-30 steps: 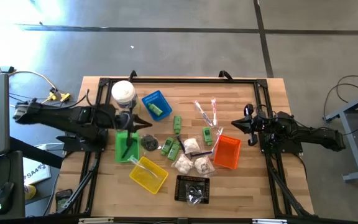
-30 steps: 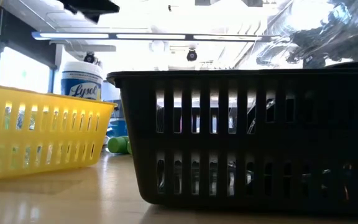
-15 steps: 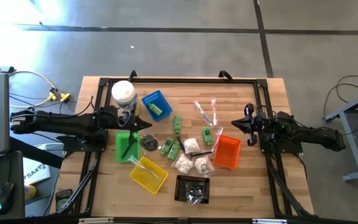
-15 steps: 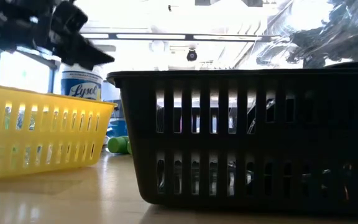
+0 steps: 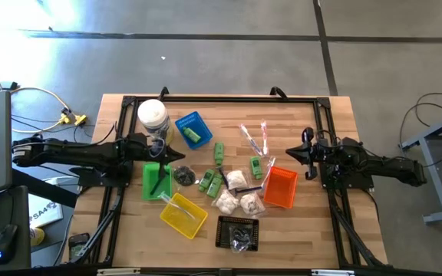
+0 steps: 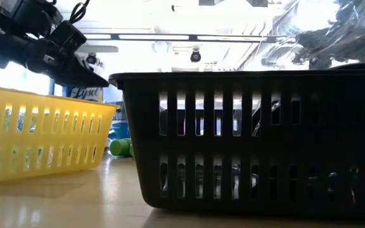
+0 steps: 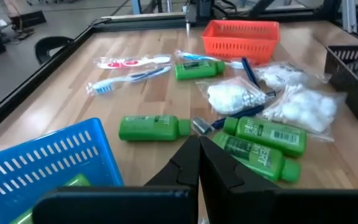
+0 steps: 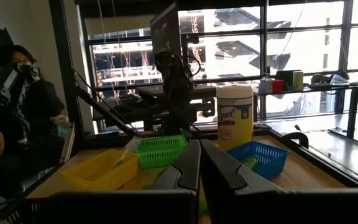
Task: Pick & Place Travel size toiletries
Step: Put the white cotton pack into the orange bin, then put the green shampoo into the blue bin
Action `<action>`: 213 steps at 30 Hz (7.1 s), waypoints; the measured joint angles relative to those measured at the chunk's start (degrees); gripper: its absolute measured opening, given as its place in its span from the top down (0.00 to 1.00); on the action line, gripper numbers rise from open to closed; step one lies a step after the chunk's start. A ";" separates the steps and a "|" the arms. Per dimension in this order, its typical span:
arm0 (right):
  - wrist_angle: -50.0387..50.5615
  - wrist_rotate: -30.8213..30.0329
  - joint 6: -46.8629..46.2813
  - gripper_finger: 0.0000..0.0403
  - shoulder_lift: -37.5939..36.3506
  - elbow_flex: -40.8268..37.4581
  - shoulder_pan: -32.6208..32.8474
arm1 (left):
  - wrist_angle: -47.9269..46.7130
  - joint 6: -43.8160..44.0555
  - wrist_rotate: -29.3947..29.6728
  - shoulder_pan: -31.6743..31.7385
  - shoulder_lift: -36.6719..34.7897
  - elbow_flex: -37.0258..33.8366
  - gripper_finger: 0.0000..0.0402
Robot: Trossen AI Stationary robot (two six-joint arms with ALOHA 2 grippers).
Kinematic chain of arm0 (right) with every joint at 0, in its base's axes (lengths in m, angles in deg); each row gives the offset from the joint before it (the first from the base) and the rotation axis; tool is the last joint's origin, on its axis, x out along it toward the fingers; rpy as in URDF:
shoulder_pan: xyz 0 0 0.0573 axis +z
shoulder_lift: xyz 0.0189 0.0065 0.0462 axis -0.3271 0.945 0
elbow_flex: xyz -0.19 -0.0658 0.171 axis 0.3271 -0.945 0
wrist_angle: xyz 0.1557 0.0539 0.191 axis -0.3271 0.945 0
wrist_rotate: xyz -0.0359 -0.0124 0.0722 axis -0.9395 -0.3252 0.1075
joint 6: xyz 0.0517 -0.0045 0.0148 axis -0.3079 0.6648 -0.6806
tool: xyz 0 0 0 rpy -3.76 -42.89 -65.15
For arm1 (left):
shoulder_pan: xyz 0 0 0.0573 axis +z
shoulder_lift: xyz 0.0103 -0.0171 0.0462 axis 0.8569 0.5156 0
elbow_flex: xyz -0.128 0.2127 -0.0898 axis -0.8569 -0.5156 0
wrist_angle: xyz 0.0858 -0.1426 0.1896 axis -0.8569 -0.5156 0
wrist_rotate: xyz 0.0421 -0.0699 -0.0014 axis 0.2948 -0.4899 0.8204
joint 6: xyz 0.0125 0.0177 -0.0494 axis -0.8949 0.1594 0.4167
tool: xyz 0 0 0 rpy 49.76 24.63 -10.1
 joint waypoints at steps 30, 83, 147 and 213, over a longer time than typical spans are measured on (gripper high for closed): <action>2.30 -2.86 1.91 0.99 1.54 0.01 0.00 | 11.80 0.30 1.12 5.60 0.08 -5.60 1.00; 24.97 3.57 9.47 0.39 95.22 50.72 0.31 | 15.68 2.92 5.98 5.62 0.07 -5.44 1.00; 63.31 -7.59 -14.33 0.99 54.09 50.70 12.87 | 15.97 1.81 5.94 5.60 0.08 -5.49 1.00; 69.17 0.15 -26.58 0.64 68.27 47.13 20.86 | 16.12 1.46 5.94 5.60 0.07 -5.49 1.00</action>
